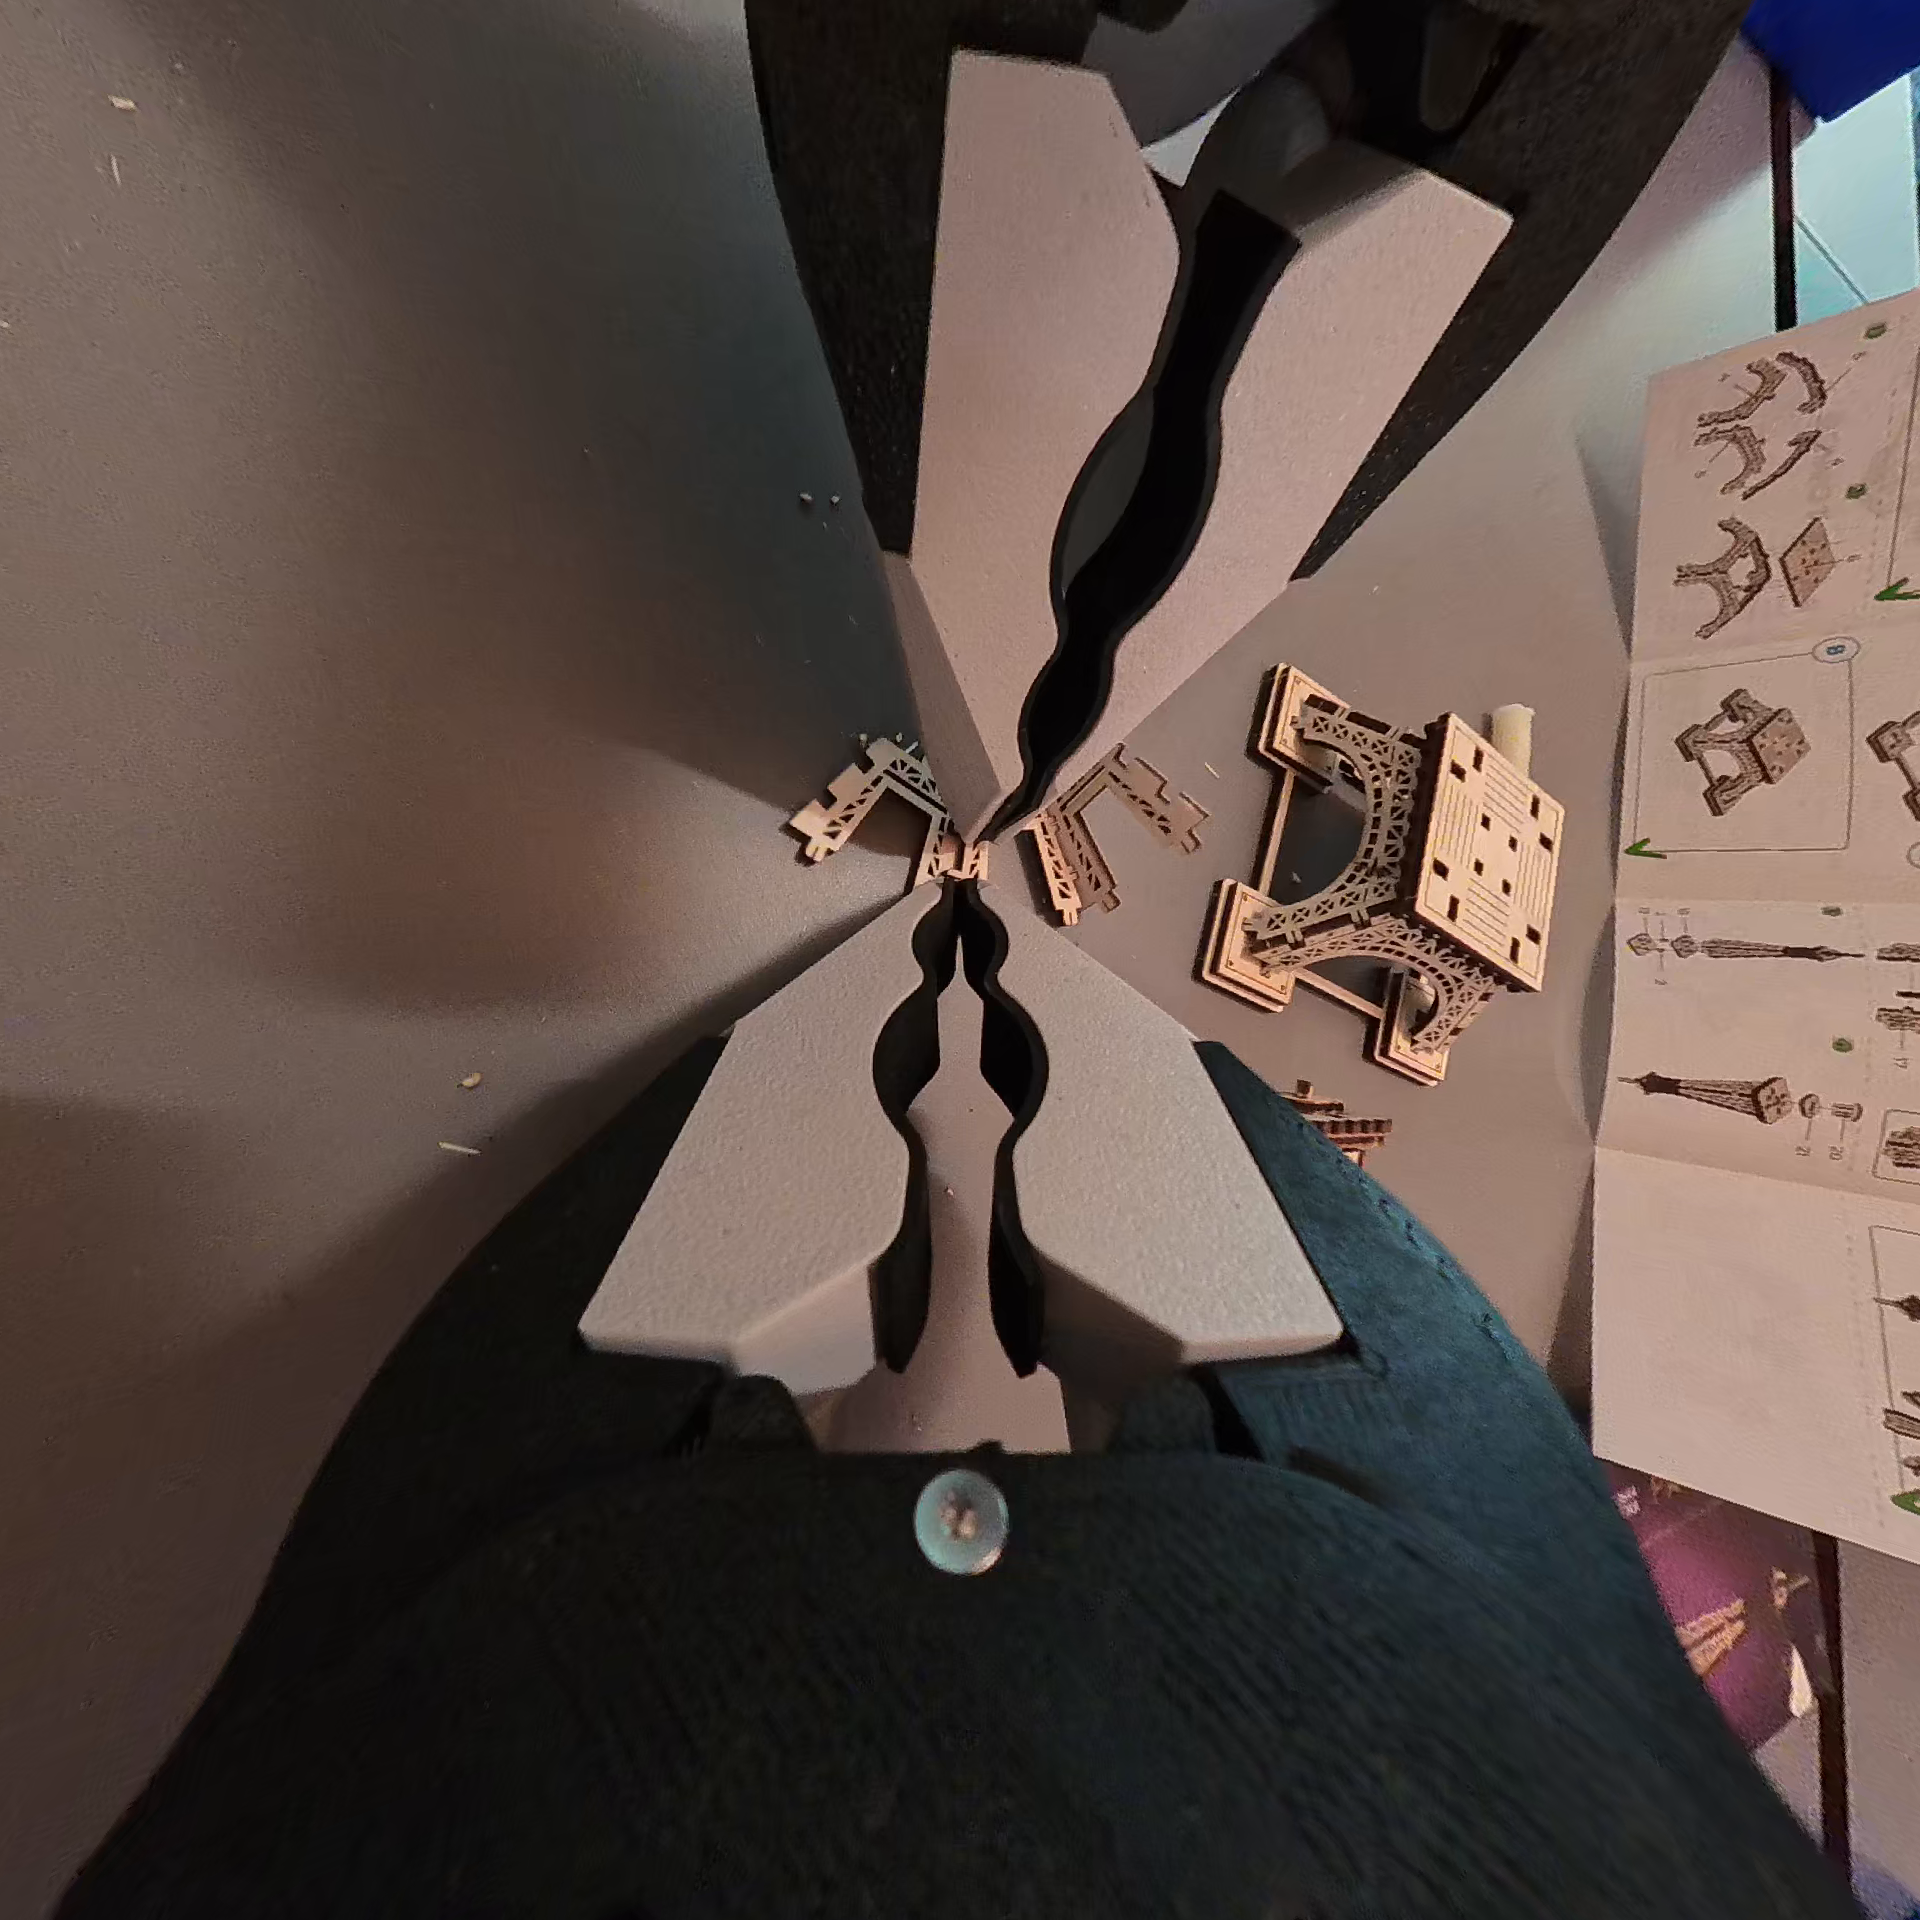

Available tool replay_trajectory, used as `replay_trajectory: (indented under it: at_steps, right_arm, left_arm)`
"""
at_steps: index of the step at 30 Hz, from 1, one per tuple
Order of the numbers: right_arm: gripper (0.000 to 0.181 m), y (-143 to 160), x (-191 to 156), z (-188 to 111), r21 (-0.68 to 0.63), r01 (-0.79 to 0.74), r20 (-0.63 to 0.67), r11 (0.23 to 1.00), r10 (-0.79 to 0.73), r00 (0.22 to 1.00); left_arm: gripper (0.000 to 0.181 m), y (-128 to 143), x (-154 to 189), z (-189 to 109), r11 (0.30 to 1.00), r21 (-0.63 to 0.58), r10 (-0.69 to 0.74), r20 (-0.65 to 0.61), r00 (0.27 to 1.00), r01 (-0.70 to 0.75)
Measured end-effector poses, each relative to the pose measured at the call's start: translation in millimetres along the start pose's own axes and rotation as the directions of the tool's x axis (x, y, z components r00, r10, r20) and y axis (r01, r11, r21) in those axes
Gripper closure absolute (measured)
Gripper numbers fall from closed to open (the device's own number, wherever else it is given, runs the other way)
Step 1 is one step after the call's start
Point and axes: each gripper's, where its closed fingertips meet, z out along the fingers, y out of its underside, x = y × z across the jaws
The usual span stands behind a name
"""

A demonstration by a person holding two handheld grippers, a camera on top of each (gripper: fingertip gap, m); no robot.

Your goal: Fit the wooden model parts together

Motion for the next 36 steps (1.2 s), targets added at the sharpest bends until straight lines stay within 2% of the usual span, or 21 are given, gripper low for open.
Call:
replay_trajectory:
  at_steps: [10, 18, 23, 27, 32, 36]
  right_arm:
    - [0.181, -0.4, 0.1, 0.2, 0.020, -0.022, 0.003, 1.000, 0.022, 1.000]
    - [0.181, -0.9, 0.9, 0.0, 0.122, -0.114, -0.028, 0.986, 0.118, 0.993]
    - [0.181, -1.5, 1.4, 0.1, 0.153, -0.121, -0.037, 0.981, 0.128, 0.991]
    - [0.181, -1.8, 1.4, 0.3, 0.154, -0.117, -0.037, 0.981, 0.124, 0.992]
    - [0.181, -2.1, 1.4, 0.4, 0.153, -0.115, -0.040, 0.981, 0.123, 0.992]
    - [0.181, -2.1, 1.4, 0.6, 0.154, -0.126, -0.031, 0.980, 0.132, 0.991]
  left_arm:
    - [0.181, 1.1, 0.8, 0.3, 0.994, -0.076, 0.080, 0.015, 0.997, -0.079]
    - [0.181, -0.1, 0.3, -0.6, 0.999, 0.036, 0.023, -0.043, 0.999, -0.021]
    - [0.181, -7.4, 3.2, -16.7, 0.992, 0.123, -0.025, -0.031, 0.999, 0.028]
    - [0.181, -1.8, -1.3, -10.3, 0.998, 0.050, 0.022, 0.020, 1.000, -0.023]
    - [0.181, 0.3, 2.1, -0.3, 1.000, -0.002, 0.024, -0.021, 0.999, -0.024]
    - [0.181, 1.4, 2.0, -0.2, 0.996, -0.075, -0.046, -0.067, 0.997, 0.041]
